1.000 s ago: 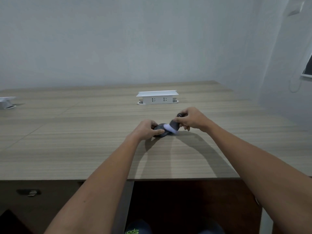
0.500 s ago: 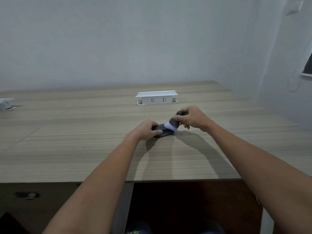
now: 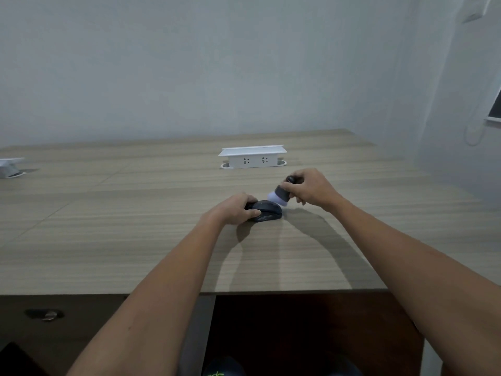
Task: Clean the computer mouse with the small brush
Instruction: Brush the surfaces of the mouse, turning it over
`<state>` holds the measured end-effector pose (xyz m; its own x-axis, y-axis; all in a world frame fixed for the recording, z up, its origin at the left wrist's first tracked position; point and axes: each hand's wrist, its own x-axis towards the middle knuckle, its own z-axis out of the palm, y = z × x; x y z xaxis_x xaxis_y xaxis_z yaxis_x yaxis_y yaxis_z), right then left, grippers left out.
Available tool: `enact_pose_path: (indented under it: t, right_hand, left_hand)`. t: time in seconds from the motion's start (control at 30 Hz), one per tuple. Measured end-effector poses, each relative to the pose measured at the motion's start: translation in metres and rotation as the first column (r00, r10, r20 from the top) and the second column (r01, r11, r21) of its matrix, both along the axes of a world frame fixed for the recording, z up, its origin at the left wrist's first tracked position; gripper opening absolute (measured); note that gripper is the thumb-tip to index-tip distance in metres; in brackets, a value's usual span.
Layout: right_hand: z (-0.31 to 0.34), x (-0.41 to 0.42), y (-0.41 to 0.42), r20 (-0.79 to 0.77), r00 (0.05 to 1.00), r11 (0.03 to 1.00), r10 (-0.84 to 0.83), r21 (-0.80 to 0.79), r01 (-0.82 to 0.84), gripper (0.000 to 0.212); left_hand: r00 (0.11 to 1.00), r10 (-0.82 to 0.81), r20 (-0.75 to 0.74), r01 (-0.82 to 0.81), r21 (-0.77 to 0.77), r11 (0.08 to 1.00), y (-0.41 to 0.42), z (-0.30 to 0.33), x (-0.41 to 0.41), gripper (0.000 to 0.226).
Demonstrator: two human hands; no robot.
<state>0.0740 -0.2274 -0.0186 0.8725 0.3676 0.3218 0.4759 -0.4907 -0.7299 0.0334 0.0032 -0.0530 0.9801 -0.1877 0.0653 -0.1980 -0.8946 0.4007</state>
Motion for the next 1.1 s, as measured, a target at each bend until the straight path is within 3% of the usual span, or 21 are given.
enact_pose_path:
  t: [0.07, 0.17, 0.33, 0.47, 0.63, 0.77, 0.93, 1.03, 1.1]
  right_hand:
    - [0.001, -0.001, 0.001, -0.038, 0.998, 0.999, 0.040, -0.027, -0.041, 0.019]
    - [-0.001, 0.004, 0.002, 0.015, 0.999, 0.985, -0.038, -0.167, 0.040, 0.015]
    - [0.005, 0.000, 0.010, -0.053, 0.998, 1.000, 0.026, 0.006, -0.025, 0.022]
    - [0.006, 0.005, 0.015, 0.009, 0.997, 0.980, -0.072, -0.187, 0.073, 0.014]
    - [0.010, 0.001, 0.021, -0.020, 0.999, 0.999, 0.042, -0.027, -0.043, 0.023]
    - [0.012, 0.005, 0.024, 0.050, 0.998, 0.974, -0.037, -0.223, 0.048, 0.021]
    - [0.018, 0.000, 0.028, 0.061, 0.994, 0.983, 0.088, -0.167, -0.076, 0.027]
    - [0.016, 0.002, 0.031, 0.118, 0.991, 0.953, 0.057, -0.301, -0.019, 0.025]
    - [0.017, 0.003, 0.034, 0.157, 0.987, 0.955, 0.040, -0.298, 0.008, 0.027]
  left_hand:
    - [1.000, -0.008, -0.006, 0.008, -0.002, 1.000, 0.001, 0.000, 0.000, 0.024]
    - [1.000, -0.020, -0.003, 0.020, -0.020, 1.000, 0.002, 0.000, 0.000, 0.025]
    - [1.000, -0.019, 0.018, 0.019, -0.032, 0.999, 0.004, -0.001, -0.002, 0.023]
    - [1.000, -0.001, 0.007, 0.002, -0.060, 0.998, 0.005, -0.003, -0.001, 0.028]
    - [0.999, 0.024, 0.032, -0.021, -0.090, 0.996, 0.005, -0.006, -0.001, 0.032]
    - [0.998, 0.050, 0.048, -0.044, -0.129, 0.991, 0.007, -0.008, -0.001, 0.032]
    - [0.996, 0.070, 0.059, -0.059, -0.165, 0.985, 0.006, -0.010, -0.002, 0.030]
    - [0.996, 0.070, 0.054, -0.060, -0.173, 0.983, 0.004, -0.009, -0.003, 0.030]
    - [0.996, 0.072, 0.051, -0.063, -0.162, 0.985, 0.004, -0.009, -0.003, 0.030]
